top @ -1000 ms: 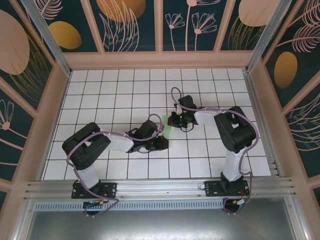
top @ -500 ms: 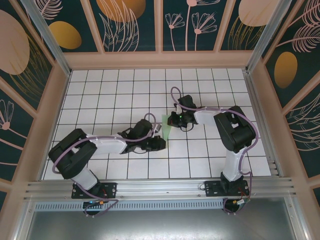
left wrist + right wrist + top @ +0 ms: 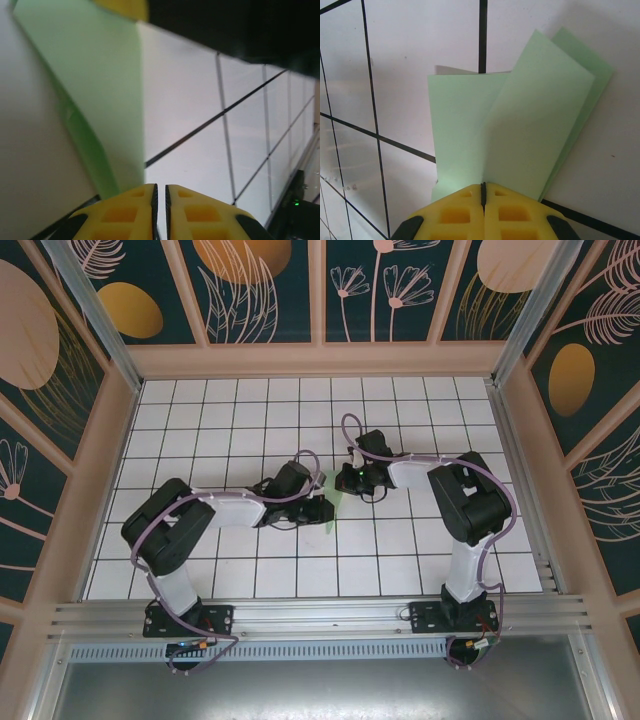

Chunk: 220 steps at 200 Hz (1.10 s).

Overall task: Fold a paper plane with a square sheet of paper (fold left side to right side)
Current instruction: Fold the wing for the fifth time at the center of the table.

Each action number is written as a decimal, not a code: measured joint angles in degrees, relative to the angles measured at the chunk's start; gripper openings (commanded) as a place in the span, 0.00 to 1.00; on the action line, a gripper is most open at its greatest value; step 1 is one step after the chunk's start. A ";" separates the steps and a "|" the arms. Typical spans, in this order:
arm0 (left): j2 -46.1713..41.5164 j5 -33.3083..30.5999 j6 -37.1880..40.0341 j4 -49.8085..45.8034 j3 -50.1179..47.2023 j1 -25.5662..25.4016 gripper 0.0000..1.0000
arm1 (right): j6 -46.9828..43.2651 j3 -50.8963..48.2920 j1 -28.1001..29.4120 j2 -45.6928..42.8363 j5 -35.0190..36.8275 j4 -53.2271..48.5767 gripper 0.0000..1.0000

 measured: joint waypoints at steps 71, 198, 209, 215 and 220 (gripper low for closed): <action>2.97 -0.39 0.44 0.11 0.42 -0.13 0.14 | -1.07 -2.36 0.22 -3.54 1.81 1.11 0.00; 3.37 -4.98 0.63 -1.42 1.88 -2.14 0.09 | 1.11 -9.81 5.86 -9.51 2.93 5.49 0.00; 3.48 -5.25 0.72 -1.42 2.05 -2.32 0.08 | 1.16 -9.94 5.86 -8.98 2.95 5.75 0.00; 3.52 -5.40 0.79 -1.40 2.12 -2.38 0.07 | 1.18 -10.03 5.86 -8.72 2.95 5.86 0.00; 3.54 -5.42 0.83 -1.38 2.14 -2.40 0.06 | 1.22 -10.08 5.86 -8.52 2.95 5.86 0.00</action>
